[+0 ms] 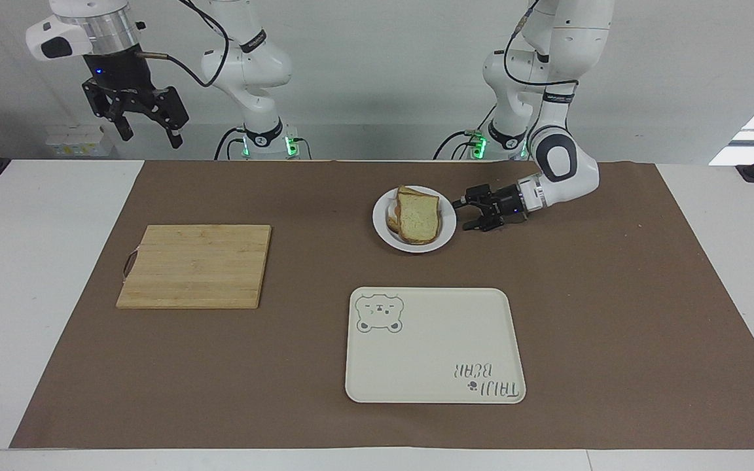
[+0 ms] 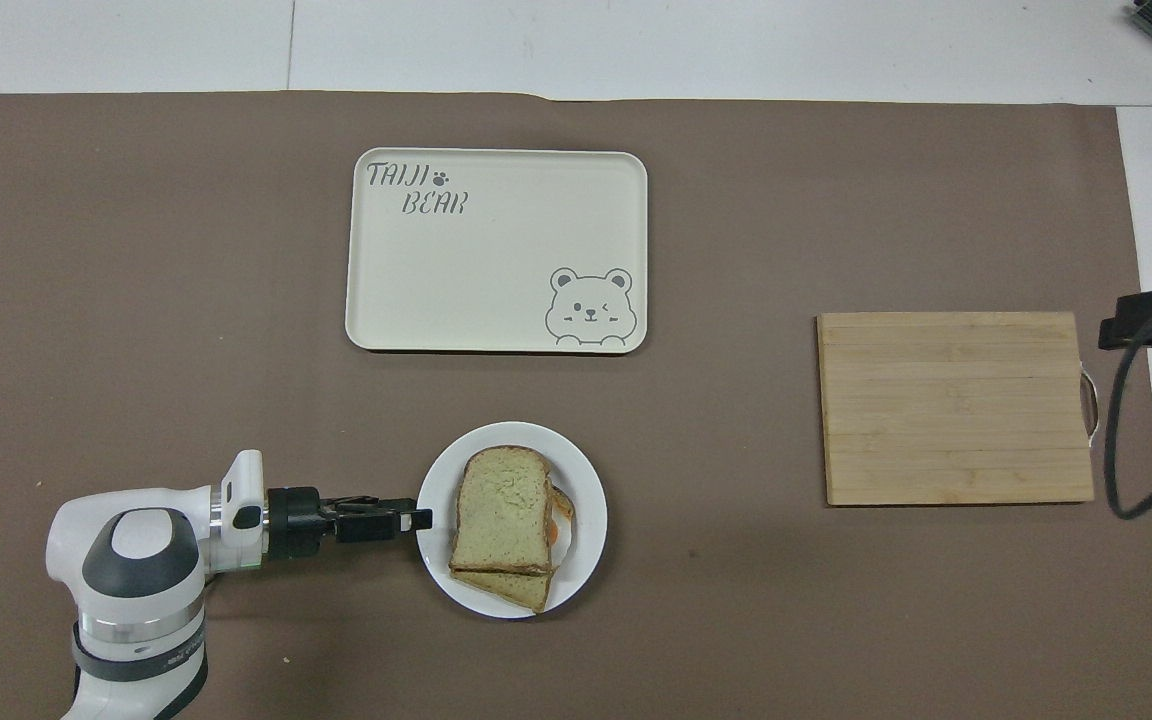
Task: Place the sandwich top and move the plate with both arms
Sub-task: 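Grip the plate rim with the left gripper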
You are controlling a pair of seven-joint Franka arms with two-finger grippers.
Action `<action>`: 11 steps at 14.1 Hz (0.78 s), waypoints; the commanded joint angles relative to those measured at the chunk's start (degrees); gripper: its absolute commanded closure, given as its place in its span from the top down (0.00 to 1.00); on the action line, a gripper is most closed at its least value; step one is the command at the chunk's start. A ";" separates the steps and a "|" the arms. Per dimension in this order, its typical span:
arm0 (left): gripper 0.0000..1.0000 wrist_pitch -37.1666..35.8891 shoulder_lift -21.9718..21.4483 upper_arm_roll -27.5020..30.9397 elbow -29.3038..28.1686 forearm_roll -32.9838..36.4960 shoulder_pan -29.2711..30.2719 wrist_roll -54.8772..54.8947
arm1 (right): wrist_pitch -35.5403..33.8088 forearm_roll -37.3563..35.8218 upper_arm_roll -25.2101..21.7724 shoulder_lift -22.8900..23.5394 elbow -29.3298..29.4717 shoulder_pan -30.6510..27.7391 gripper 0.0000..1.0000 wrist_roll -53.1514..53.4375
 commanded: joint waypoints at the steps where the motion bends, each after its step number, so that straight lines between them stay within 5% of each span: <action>1: 0.79 1.72 0.27 0.47 -1.23 -2.68 -3.27 1.74 | 0.85 -0.19 0.30 -0.37 -1.62 -0.35 1.00 -2.41; 3: 0.69 1.81 0.44 0.47 -1.31 -2.68 -3.54 1.74 | 1.12 -0.19 0.13 -0.81 -2.51 -0.43 1.00 -4.09; 8: 0.17 0.41 0.18 0.65 -1.93 -2.68 -2.75 1.74 | 1.03 -0.45 0.12 -0.90 -2.51 -0.35 1.00 -4.88; 9: 0.00 0.06 0.18 0.73 -1.93 -2.68 -2.66 1.74 | 1.03 -1.06 0.12 -0.73 -2.42 -0.35 1.00 -8.02; 11: 0.00 -0.29 0.18 0.73 -1.84 -2.68 -1.61 1.47 | 1.47 -1.15 0.12 -0.29 -1.98 -0.35 1.00 -11.21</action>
